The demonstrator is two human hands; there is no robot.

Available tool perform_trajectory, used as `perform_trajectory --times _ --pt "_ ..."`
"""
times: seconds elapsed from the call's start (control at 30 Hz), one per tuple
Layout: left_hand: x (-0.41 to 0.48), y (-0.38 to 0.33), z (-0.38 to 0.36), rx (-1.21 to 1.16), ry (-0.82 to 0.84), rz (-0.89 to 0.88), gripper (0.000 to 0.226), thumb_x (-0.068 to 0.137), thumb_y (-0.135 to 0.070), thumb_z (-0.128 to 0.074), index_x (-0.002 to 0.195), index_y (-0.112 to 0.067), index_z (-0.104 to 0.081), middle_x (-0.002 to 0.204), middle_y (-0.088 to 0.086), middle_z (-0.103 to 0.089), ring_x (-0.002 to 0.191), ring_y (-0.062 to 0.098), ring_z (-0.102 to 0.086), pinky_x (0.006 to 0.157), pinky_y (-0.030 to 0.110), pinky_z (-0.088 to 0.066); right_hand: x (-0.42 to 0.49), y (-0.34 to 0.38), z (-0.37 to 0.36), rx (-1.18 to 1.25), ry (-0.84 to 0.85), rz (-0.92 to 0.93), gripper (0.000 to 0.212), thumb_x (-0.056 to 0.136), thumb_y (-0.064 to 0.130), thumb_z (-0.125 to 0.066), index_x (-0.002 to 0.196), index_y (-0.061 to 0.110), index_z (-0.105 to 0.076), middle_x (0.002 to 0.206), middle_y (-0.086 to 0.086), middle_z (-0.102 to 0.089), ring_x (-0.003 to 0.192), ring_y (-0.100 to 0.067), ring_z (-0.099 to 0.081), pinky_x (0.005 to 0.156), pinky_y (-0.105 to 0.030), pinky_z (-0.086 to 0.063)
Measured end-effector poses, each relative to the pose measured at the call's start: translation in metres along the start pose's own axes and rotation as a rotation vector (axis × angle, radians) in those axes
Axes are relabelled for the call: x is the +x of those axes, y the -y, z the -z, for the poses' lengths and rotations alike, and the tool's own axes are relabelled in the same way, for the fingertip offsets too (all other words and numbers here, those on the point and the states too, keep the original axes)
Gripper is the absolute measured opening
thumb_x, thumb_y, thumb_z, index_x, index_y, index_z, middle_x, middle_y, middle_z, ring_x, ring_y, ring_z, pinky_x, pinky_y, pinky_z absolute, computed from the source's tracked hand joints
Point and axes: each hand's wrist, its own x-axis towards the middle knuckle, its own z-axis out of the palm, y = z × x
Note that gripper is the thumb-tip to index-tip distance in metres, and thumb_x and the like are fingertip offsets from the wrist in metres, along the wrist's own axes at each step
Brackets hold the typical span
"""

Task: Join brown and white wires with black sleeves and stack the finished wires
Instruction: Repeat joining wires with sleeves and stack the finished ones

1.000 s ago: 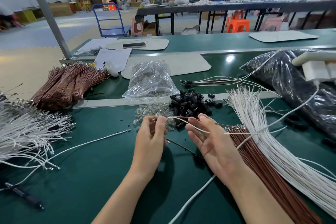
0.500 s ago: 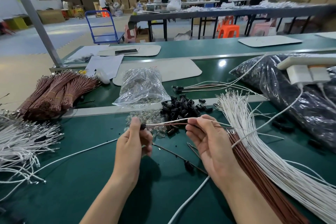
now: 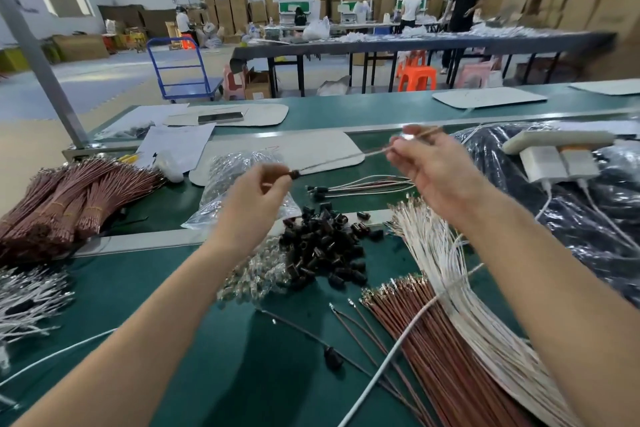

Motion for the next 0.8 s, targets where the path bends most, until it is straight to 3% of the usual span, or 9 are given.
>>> perform_trajectory --times 0.1,0.17,0.23,0.3,0.43,0.53,0.63,0.7,0.8 --pt "0.048 0.006 -0.030 0.139 0.000 -0.047 0.016 0.103 -0.018 -0.057 0.117 -0.014 -0.064 0.101 -0.006 -0.067 0.086 0.000 -0.059 0.069 0.005 -0.043 0.047 0.005 0.010 -0.138 -0.107 0.048 0.016 0.097 -0.007 -0.054 0.109 0.004 -0.053 0.118 -0.018 -0.056 0.097 -0.019 -0.062 0.084 -0.025 -0.059" --pt "0.075 0.016 -0.056 0.246 0.057 -0.024 0.020 0.103 -0.017 -0.056 0.119 -0.009 -0.064 0.109 0.002 -0.068 0.092 0.012 -0.062 0.082 0.016 -0.046 0.072 -0.006 0.022 -0.226 -0.211 -0.032 0.015 0.098 -0.004 -0.054 0.112 0.000 -0.050 0.126 -0.020 -0.053 0.108 -0.022 -0.061 0.096 -0.029 -0.055" --pt "0.093 0.029 -0.082 0.353 0.158 0.036 0.022 0.104 -0.017 -0.053 0.122 -0.008 -0.062 0.117 0.007 -0.069 0.106 0.022 -0.062 0.099 0.036 -0.049 0.088 -0.023 0.036 -0.286 -0.297 -0.187 0.032 0.101 0.002 -0.053 0.132 -0.003 -0.045 0.134 -0.023 -0.050 0.126 -0.028 -0.057 0.111 -0.037 -0.044" --pt "0.102 0.043 -0.104 0.462 0.241 0.074 0.024 0.104 -0.020 -0.052 0.124 -0.012 -0.062 0.122 0.008 -0.068 0.113 0.026 -0.062 0.102 0.042 -0.048 0.094 -0.039 0.048 -0.272 -0.368 -0.310 0.054 0.101 0.005 -0.053 0.150 0.001 -0.030 0.153 -0.022 -0.036 0.135 -0.032 -0.049 0.117 -0.043 -0.036" --pt "0.118 0.058 -0.122 0.554 0.253 0.070 0.024 0.103 -0.022 -0.051 0.122 -0.015 -0.063 0.123 0.008 -0.068 0.113 0.029 -0.061 0.100 0.042 -0.049 0.104 -0.054 0.064 -0.171 -0.373 -0.377 0.061 0.101 0.007 -0.053 0.154 0.005 -0.023 0.164 -0.021 -0.012 0.141 -0.039 -0.040 0.119 -0.047 -0.033" --pt "0.127 0.057 -0.120 0.600 0.266 0.050 0.023 0.102 -0.021 -0.052 0.122 -0.015 -0.063 0.121 0.008 -0.068 0.107 0.028 -0.064 0.094 0.043 -0.053 0.107 -0.053 0.070 -0.119 -0.352 -0.384 0.061 0.102 0.006 -0.047 0.156 0.008 -0.018 0.166 -0.021 -0.004 0.143 -0.043 -0.034 0.120 -0.056 -0.025" --pt "0.127 0.053 -0.111 0.629 0.279 0.059 0.029 0.101 -0.023 -0.054 0.127 -0.011 -0.061 0.126 0.010 -0.065 0.113 0.029 -0.061 0.099 0.045 -0.051 0.103 -0.042 0.065 -0.074 -0.333 -0.370 0.061 0.104 0.004 -0.040 0.157 0.007 -0.010 0.165 -0.025 0.002 0.145 -0.047 -0.027 0.121 -0.053 -0.026" --pt "0.119 0.046 -0.103 0.638 0.273 0.040 0.035 0.101 -0.024 -0.053 0.132 -0.008 -0.057 0.127 0.012 -0.063 0.114 0.029 -0.059 0.101 0.047 -0.050 0.094 -0.030 0.057 -0.085 -0.292 -0.344 0.059 0.104 0.004 -0.040 0.156 0.004 -0.013 0.161 -0.030 -0.008 0.144 -0.046 -0.030 0.119 -0.048 -0.032" --pt "0.091 0.031 -0.089 0.511 0.222 -0.044 0.034 0.103 -0.024 -0.052 0.131 -0.006 -0.057 0.120 0.010 -0.063 0.109 0.023 -0.060 0.101 0.043 -0.051 0.071 -0.015 0.047 -0.283 -0.238 -0.278 0.048 0.104 0.013 -0.047 0.149 0.003 -0.032 0.144 -0.025 -0.039 0.124 -0.034 -0.053 0.105 -0.038 -0.049"
